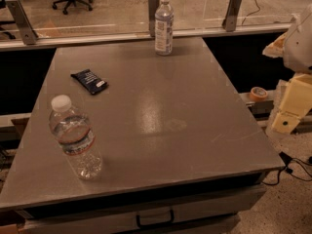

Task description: Move blue plastic bottle near rxbar blueberry

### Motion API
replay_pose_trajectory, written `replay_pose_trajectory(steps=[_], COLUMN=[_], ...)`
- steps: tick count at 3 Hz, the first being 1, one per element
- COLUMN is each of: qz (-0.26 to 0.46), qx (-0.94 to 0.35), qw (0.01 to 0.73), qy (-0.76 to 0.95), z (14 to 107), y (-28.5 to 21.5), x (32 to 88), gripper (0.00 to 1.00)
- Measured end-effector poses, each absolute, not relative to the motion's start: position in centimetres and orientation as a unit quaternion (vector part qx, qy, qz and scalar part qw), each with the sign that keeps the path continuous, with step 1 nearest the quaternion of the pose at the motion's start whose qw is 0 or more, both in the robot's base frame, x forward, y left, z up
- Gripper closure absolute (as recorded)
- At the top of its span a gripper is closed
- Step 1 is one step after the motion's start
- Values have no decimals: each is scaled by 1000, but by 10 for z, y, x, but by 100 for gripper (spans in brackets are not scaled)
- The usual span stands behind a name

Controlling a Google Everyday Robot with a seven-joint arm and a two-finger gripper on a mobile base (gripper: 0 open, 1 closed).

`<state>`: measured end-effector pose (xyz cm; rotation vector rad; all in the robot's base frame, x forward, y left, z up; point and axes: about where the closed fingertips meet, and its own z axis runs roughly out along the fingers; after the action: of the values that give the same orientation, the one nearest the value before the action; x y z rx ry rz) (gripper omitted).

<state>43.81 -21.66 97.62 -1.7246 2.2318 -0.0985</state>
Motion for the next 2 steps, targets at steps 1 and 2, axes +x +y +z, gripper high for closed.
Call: replay_pose_trajectory(steps=[1, 2], qz=[-34, -19], qx=[-603, -600], qw=[159, 178], qy=[781, 779], z=[976, 974], y=[-217, -212], x=[438, 449], gripper=[0, 0])
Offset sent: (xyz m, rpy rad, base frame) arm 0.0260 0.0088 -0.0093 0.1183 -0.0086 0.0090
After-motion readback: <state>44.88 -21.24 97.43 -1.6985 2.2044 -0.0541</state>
